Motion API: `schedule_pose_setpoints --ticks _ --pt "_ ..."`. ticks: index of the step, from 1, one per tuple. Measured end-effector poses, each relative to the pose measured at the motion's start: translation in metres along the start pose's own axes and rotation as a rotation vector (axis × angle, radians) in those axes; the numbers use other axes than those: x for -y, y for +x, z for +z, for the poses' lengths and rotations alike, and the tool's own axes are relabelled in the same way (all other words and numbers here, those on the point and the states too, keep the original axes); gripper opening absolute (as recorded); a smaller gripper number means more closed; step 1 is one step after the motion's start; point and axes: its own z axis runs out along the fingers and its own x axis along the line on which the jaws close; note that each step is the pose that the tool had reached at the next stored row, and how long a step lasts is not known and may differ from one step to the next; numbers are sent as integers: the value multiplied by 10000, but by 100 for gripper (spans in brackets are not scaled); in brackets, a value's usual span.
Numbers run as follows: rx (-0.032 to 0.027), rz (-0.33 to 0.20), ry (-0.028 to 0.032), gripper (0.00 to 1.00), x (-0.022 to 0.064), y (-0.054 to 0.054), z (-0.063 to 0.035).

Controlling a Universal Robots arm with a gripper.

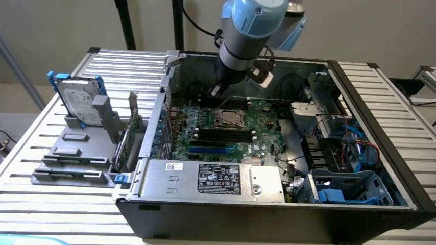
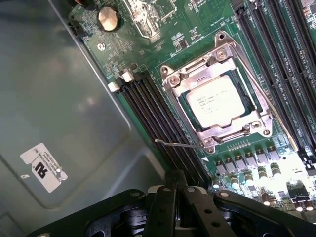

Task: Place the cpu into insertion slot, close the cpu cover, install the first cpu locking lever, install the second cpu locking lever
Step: 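Install the first cpu locking lever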

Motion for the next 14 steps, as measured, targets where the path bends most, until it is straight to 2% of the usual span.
schedule_pose_setpoints --ticks 5,10,14 --pt "136 23 -88 11 -23 -21 64" --pt "298 51 -192 11 -43 -41 121" --pt "364 66 -238 11 -63 -59 179"
